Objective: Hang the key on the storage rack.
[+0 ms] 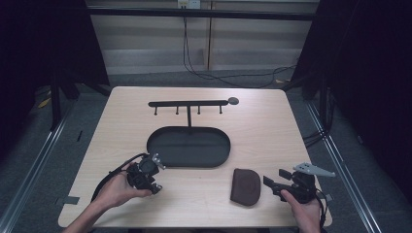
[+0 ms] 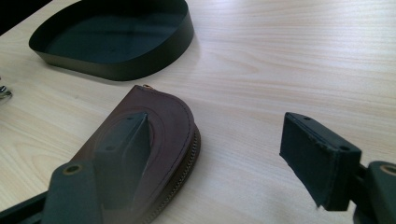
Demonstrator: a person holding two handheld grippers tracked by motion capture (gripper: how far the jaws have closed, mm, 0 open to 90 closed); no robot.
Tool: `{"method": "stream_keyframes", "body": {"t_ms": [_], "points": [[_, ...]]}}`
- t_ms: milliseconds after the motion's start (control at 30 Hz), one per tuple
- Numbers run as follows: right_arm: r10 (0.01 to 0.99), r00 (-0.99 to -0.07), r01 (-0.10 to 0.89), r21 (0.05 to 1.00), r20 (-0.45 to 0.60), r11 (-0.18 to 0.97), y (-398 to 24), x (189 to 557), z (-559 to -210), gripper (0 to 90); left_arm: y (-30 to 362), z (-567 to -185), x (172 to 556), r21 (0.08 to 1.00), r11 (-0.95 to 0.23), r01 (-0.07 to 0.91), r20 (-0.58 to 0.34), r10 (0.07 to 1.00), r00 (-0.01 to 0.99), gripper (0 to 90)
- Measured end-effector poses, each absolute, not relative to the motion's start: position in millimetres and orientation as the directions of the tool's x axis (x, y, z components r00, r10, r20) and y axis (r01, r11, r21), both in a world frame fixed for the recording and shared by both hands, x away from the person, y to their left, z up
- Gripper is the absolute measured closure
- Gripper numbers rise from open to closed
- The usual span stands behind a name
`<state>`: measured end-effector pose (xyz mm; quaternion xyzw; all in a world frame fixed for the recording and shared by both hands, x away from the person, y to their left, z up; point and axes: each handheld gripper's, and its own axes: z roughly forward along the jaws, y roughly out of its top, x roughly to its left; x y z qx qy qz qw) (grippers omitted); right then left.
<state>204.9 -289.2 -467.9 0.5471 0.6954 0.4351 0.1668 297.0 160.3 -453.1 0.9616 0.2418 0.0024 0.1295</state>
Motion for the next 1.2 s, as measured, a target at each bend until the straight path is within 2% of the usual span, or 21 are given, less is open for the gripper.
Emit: {"method": "stream_keyframes", "body": {"t_ms": [233,500,967,1200], "points": [[0.902,-0.352,0.620,0.784,0.249,0.025,-288.7,205.3,-468.2,24.1,155.2,-457.7,298.0,0.225,-0.858,0.462,-0.045,0.465,0.884,54.5],[0.905,-0.349,0.626,0.779,0.245,0.030,-288.0,205.8,-468.7,24.1,155.2,-454.6,302.0,0.224,-0.853,0.472,-0.051,0.473,0.879,69.7],[0.904,-0.352,0.631,0.775,0.245,0.036,-287.4,206.4,-469.6,24.1,152.7,-453.7,306.8,0.182,-0.868,0.462,-0.079,0.455,0.887,86.5],[0.903,-0.354,0.632,0.774,0.243,0.039,-287.0,206.8,-469.9,24.1,156.5,-452.4,306.8,0.166,-0.873,0.458,-0.085,0.450,0.889,88.8]]}}
